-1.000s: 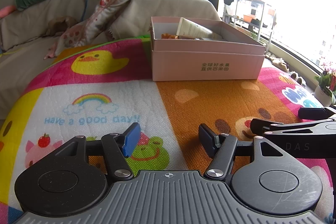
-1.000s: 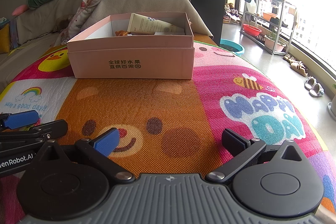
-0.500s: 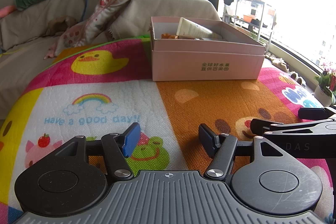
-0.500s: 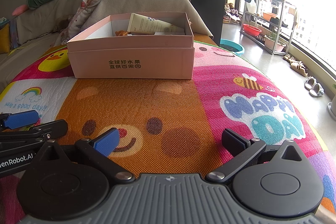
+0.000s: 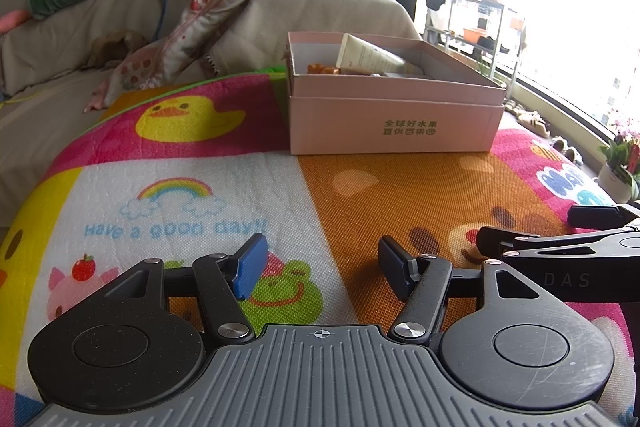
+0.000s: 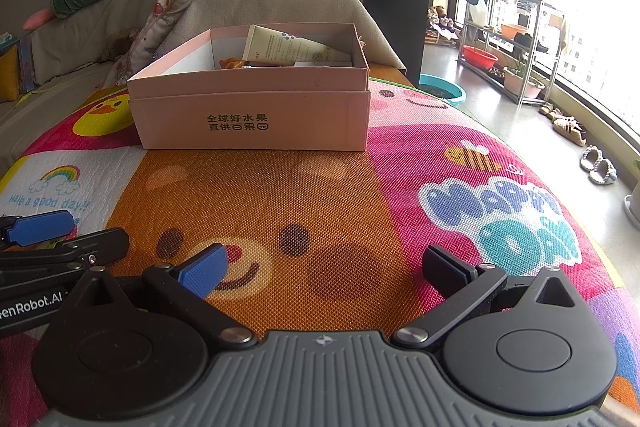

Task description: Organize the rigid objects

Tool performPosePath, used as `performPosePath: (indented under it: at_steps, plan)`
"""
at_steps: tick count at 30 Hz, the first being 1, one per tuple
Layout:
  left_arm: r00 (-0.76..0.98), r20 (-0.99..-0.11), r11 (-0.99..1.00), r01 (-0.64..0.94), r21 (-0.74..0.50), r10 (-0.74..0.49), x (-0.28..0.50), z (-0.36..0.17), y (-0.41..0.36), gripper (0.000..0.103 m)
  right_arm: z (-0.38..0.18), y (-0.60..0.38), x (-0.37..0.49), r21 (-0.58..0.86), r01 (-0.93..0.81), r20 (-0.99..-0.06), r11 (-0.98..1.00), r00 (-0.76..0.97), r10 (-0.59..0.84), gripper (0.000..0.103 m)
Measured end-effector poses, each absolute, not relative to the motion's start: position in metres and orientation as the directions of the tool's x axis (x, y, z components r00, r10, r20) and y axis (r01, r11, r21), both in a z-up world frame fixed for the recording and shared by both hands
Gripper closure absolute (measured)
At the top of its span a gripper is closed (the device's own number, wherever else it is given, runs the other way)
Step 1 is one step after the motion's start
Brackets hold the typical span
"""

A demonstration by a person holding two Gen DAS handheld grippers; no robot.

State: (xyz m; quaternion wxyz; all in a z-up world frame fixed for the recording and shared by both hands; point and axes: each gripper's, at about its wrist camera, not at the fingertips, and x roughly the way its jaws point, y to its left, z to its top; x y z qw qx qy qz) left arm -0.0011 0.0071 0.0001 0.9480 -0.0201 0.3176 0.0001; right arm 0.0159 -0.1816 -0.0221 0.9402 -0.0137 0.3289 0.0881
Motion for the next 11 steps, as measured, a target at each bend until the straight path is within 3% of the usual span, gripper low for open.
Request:
performPosePath:
  at_steps: [11]
  plan:
    - [0.798, -0.603, 1.000, -0.013, -0.028, -0.007, -0.0009, -0.0001, 0.0062, 0.036, -0.0222, -0.1815, 0.0159, 0.032, -0.174, -0.621, 0.984, 0.768, 0.156, 0.000]
